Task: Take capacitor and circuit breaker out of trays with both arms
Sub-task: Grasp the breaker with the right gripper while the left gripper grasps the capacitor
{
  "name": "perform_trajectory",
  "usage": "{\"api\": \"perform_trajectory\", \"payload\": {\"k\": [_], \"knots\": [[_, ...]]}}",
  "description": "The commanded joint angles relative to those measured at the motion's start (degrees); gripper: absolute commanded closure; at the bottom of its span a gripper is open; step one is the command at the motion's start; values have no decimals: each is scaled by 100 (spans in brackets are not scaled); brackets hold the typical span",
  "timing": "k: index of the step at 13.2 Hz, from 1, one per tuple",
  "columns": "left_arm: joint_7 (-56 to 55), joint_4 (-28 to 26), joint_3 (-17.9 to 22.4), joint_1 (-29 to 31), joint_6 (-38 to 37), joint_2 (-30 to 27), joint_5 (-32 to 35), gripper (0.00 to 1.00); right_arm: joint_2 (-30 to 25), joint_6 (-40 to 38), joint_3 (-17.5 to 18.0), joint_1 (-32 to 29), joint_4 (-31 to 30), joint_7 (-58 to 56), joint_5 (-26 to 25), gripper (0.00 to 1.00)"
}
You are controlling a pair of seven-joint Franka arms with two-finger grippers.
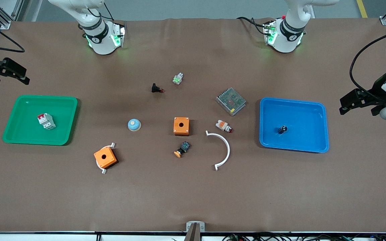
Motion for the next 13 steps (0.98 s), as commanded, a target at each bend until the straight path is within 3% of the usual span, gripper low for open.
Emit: {"api": "perform_trajectory", "payload": {"k": [1, 7, 9, 11, 13], "knots": [[-26, 58, -22, -24, -96, -2, 7, 0, 98, -59, 39, -42, 138, -27, 122, 0], [-43, -126, -101, -15, -245, 147, -11, 0, 264, 19, 22, -112, 86, -167, 105, 0], [10, -660, -101, -32, -360, 138, -98, 0, 553, 273, 13, -288, -89, -509, -79, 0], [27, -1109, -197, -24, -281, 191, -90, 0, 940, 528, 21, -411, -239, -913, -702, 0], [62, -1671, -206, -24, 208, 226, -73, 0, 1379, 853, 21, -717, -292, -1745, -817, 0]]}}
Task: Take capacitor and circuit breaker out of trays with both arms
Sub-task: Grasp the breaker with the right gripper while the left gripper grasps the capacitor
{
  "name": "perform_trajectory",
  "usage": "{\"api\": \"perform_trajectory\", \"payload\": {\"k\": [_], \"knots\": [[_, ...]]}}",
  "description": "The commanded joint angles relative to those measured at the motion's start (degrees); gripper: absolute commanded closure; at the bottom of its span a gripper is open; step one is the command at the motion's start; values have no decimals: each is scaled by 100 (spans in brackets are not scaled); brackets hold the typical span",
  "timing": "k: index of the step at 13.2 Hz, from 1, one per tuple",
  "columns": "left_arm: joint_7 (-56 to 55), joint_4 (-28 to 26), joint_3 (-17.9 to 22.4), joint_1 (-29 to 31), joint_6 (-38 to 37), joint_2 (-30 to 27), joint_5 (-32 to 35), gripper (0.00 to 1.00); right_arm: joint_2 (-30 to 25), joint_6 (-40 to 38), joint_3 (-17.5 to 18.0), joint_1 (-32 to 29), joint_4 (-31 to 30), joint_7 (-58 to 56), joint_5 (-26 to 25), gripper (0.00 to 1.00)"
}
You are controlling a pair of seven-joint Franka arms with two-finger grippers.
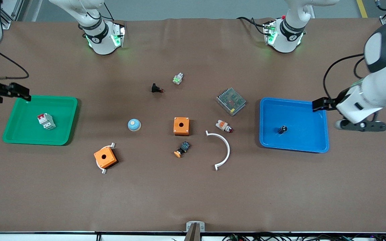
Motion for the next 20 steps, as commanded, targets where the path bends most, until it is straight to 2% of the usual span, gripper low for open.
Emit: {"api": "perform_trajectory", "payload": {"k": [1, 3, 5, 9, 14, 16, 20], "knots": [[71, -849, -22, 11, 719, -60, -31, 0, 643, 337, 71, -473, 36, -1139, -155, 0], [255, -1386, -57, 19, 1413, 124, -31, 0, 1048, 400, 71, -624, 27, -1922, -163, 0], [265, -1651, -92, -24, 1880, 440, -39, 0, 1330, 514, 62, -764, 1, -2625, -268, 0], [256, -1748, -172, -68, 2618, 1169, -39, 0, 1384, 1857, 71, -1133, -1042, -3445, -313, 0], [177, -1766, -163, -174, 3271, 1697, -31, 1, 1384, 2974, 71, -1195, -2046, -3446, -313, 5], [159, -1827, -163, -209, 3289, 1707, -31, 10, 1393, 3203, 62, -1187, -2143, -3455, -339, 9], [159, -2038, -154, -200, 3491, 1698, 13, 36, 1471, 3581, 53, -1195, -2161, -3429, -568, 12]]}}
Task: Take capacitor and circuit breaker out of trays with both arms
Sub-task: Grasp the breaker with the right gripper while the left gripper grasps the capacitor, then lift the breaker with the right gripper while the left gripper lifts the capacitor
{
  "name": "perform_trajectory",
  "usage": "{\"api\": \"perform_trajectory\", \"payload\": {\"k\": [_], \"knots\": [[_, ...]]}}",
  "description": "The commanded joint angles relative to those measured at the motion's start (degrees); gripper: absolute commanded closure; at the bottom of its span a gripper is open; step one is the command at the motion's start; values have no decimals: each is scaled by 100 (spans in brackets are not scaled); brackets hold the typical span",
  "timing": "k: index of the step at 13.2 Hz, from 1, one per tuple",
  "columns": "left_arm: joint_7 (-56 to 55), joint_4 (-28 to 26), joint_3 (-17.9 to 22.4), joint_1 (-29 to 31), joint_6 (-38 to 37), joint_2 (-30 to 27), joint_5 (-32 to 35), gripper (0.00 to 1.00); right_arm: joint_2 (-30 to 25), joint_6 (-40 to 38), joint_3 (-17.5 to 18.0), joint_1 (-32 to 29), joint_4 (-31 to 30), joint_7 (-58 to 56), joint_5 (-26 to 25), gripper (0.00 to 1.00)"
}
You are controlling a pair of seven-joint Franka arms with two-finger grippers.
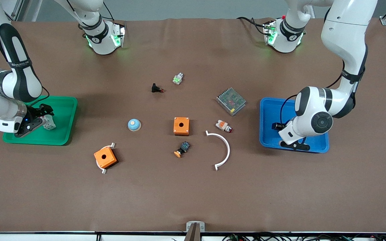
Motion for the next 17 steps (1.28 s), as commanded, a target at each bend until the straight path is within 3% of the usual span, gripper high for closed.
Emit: {"api": "perform_trajectory", "payload": {"k": [1, 3, 6, 8, 9, 12, 14, 15, 17], "knots": [[-8, -184, 8, -8, 162, -76, 13, 41, 4, 274, 57, -101, -132, 3, -177, 13], [-8, -210, 8, -8, 161, -76, 13, 52, 75, 327, 48, -154, -124, 21, -195, 15], [-8, -219, 8, 18, 161, -102, 13, 77, 303, 528, 57, -338, -132, 21, -300, 16], [-35, -70, 8, 18, 161, -128, -13, 92, 374, 582, 57, -418, -132, 21, -345, 19], [-35, 165, -1, -8, 101, -120, -48, 95, 426, 617, 57, -453, -132, 21, -353, 24], [-752, 877, -193, -149, -127, -59, -66, 99, 444, 661, 57, -462, -124, 12, -353, 57], [-1620, 1483, -352, -411, -548, 126, -83, 99, 409, 582, 65, -453, -97, 3, -345, 94], [-2095, 1686, -379, -613, -594, 231, -179, 99, 366, 469, 74, -401, -62, 38, -336, 100], [-2870, 2187, -388, -1069, -594, 538, -530, 99, 138, -179, 144, -95, 226, 439, -301, 100]]}}
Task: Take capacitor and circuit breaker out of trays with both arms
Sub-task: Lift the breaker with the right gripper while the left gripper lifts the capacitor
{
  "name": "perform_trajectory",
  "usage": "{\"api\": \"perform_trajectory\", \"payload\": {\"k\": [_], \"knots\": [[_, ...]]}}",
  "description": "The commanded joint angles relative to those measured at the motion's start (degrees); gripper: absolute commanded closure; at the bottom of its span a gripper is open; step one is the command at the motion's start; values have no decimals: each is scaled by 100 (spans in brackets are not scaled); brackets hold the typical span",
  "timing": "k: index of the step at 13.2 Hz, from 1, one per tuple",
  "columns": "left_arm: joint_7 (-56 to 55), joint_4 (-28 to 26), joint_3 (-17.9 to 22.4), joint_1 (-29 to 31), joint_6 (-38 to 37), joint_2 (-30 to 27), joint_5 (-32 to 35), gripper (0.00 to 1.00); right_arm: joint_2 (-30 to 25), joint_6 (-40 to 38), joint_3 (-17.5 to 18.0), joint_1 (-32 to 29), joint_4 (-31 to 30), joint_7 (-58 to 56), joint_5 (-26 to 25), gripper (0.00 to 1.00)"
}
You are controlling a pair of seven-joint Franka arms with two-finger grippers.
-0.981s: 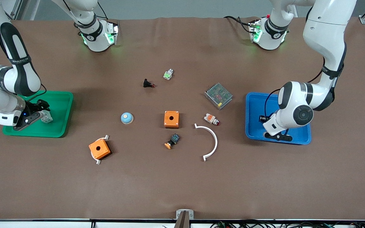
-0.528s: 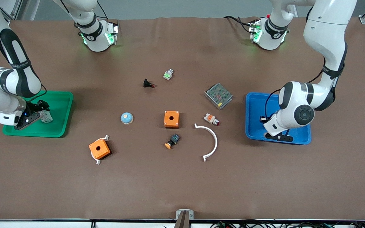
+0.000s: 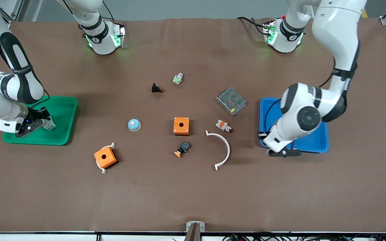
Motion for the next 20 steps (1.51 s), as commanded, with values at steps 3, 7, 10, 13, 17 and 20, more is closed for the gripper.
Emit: {"api": "perform_trajectory", "payload": {"k": [3, 7, 10, 13, 17, 20], "knots": [[-1862, 1499, 36, -905, -161, 1062, -375, 99, -771, -2191, 127, 1275, 1115, 1812, -54, 100], [-2551, 2257, 36, -1302, 162, 1774, -375, 99, -719, -3022, 136, 2514, 1892, 3866, 480, 100], [-2560, 2653, 88, -1416, 304, 2197, -375, 99, -676, -2979, 136, 3358, 1901, 5424, 823, 100], [-2595, 2680, 89, -1443, 541, 2346, -375, 99, -229, -2891, 127, 3913, 2138, 6356, 1114, 100], [-2683, 2812, 97, -1513, 726, 2576, -375, 95, 272, -2426, 127, 4572, 2366, 7343, 1378, 100], [-2657, 2812, 97, -1513, 814, 2629, -375, 75, 747, -1794, 127, 4898, 2428, 7967, 1650, 100]]}}
